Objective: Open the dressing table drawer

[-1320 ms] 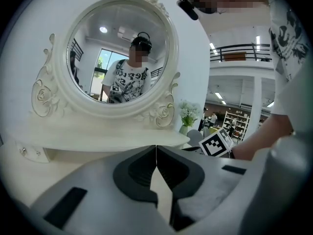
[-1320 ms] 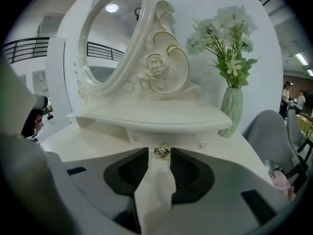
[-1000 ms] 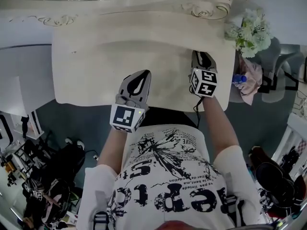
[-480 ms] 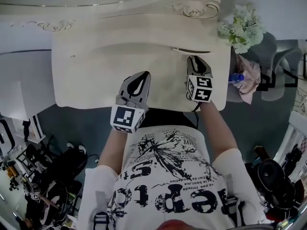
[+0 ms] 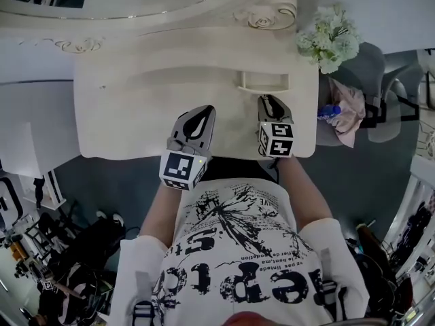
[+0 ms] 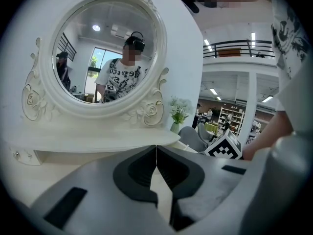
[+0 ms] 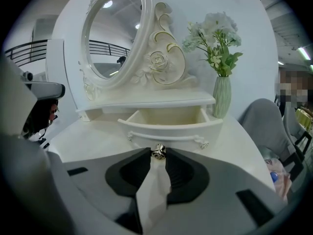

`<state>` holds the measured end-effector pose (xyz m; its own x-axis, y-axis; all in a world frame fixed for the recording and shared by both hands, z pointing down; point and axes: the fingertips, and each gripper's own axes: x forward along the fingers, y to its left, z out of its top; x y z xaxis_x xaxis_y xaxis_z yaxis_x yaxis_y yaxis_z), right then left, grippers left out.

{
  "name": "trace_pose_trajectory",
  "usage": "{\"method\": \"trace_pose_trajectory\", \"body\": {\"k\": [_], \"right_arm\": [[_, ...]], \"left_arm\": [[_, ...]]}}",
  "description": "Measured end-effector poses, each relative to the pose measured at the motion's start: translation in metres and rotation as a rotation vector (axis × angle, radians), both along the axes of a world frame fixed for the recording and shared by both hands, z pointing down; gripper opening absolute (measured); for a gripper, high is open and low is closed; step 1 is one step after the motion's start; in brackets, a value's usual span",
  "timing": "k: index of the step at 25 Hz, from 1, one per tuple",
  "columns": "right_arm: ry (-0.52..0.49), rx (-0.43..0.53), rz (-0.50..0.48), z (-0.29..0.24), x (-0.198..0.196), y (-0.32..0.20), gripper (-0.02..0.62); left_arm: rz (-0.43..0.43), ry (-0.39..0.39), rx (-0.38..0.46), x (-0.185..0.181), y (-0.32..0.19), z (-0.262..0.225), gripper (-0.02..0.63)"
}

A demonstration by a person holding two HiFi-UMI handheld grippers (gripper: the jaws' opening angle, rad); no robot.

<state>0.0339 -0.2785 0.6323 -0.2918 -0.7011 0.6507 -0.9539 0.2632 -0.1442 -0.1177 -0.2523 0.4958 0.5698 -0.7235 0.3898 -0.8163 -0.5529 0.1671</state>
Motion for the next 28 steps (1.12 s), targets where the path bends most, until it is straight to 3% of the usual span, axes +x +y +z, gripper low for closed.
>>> {"method": "trace_pose_trajectory", "body": {"k": [14, 21, 28], "right_arm": [[-0.063, -0.030, 0.016, 0.000, -0.001, 0.018, 0.107], [-0.051, -0.057, -0.041, -0.005, -0.008, 0.020, 0.141], [-0.060, 0.030, -0.023, -0.059, 0.001, 0.016, 0.139]], "left_arm": [[0.008, -0.013, -0.006, 0.004, 0.004, -0.001, 0.020], [0.009, -0.018, 0.006, 0.006, -0.002, -0.007, 0.020], [0.008, -0.014, 0.037, 0.010, -0.011, -0.020, 0.020]]}}
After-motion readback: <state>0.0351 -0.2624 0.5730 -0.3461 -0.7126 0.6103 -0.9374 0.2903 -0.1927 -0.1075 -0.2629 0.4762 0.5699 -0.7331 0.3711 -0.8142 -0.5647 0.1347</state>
